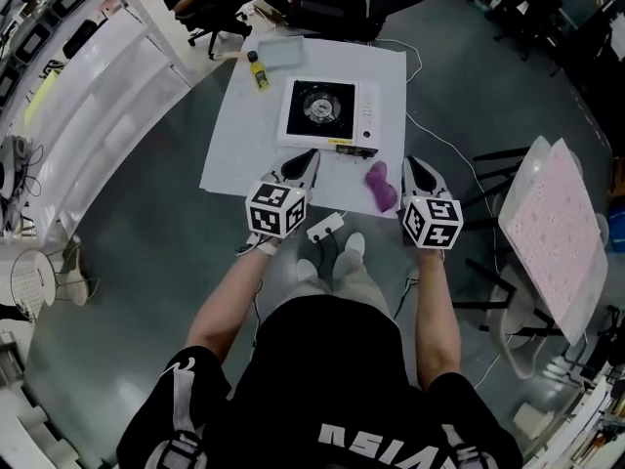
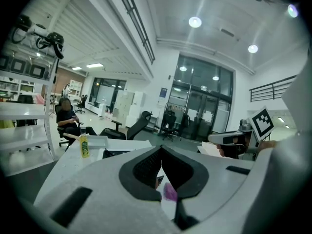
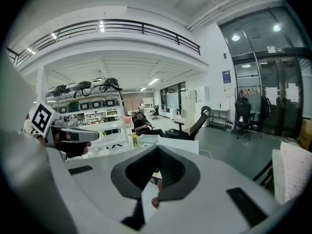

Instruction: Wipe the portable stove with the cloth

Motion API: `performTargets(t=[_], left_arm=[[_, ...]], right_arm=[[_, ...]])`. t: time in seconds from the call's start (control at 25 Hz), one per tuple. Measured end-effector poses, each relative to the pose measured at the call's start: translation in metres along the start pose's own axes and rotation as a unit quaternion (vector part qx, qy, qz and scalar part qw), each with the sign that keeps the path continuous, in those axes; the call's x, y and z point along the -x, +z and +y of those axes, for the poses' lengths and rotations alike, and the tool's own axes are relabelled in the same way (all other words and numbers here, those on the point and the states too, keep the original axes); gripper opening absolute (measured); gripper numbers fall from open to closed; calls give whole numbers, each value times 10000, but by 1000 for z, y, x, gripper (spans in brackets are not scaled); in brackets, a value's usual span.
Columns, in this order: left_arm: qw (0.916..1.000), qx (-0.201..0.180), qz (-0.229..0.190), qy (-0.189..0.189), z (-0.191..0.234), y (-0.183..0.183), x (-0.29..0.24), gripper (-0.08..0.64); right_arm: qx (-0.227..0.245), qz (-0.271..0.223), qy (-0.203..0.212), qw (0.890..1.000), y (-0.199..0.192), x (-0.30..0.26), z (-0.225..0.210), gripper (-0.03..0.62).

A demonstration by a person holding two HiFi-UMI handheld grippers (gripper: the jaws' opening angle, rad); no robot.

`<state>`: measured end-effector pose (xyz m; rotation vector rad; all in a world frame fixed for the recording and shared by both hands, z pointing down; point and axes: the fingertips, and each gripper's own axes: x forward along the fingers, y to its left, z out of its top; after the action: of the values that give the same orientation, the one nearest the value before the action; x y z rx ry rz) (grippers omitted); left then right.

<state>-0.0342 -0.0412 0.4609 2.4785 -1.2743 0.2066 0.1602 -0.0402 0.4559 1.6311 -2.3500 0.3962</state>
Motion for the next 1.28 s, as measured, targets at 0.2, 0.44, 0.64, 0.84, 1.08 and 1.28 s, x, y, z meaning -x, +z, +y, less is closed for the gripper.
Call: performTargets(t=[0.2, 0.44, 0.64, 0.84, 1.08, 1.28], left_arm=[[9999, 61, 59, 60, -2, -9, -20, 9], [9998, 111, 138, 57, -8, -23, -47, 9], [9993, 222, 245, 160, -10, -46, -67, 9], [9987, 237, 439, 104, -15, -71, -87, 9], [9970, 353, 682, 100, -13, -104, -106, 9], [9951, 461, 870, 134, -9, -129, -117, 9]], right_arm=[[25, 151, 180, 9997, -16, -23, -13, 11], [-7, 346, 357, 9988, -37, -42, -28, 11], [-63, 487, 558, 9972, -61, -58, -35, 11], [-99, 643, 808, 9946, -90, -74, -38, 12], [-189, 967, 1029, 9898, -133, -91, -48, 13], [-269, 1299, 1124, 9848, -171, -103, -54, 15]])
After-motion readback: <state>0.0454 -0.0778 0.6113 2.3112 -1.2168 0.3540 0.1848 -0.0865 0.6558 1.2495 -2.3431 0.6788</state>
